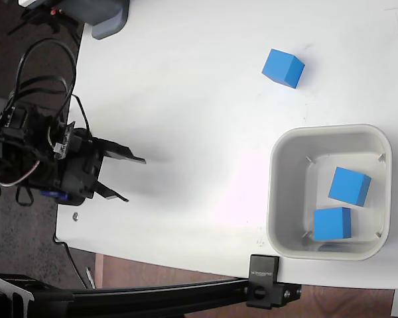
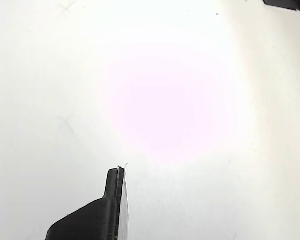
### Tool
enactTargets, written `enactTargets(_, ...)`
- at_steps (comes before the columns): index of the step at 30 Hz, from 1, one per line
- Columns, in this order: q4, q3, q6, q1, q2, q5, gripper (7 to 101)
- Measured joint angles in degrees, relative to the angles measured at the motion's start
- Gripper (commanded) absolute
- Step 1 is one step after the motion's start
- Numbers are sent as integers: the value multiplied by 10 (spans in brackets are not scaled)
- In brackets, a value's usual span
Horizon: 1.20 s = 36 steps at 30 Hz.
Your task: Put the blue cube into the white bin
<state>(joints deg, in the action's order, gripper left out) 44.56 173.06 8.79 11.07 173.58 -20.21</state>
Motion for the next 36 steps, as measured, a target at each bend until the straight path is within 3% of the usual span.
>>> enactTargets(14, 0, 0, -6, -6, 0, 20, 1003)
enactTargets(23, 0, 0, -26, -50, 0, 83, 1003)
enactTargets(36, 0, 0, -28, -50, 0, 89, 1003)
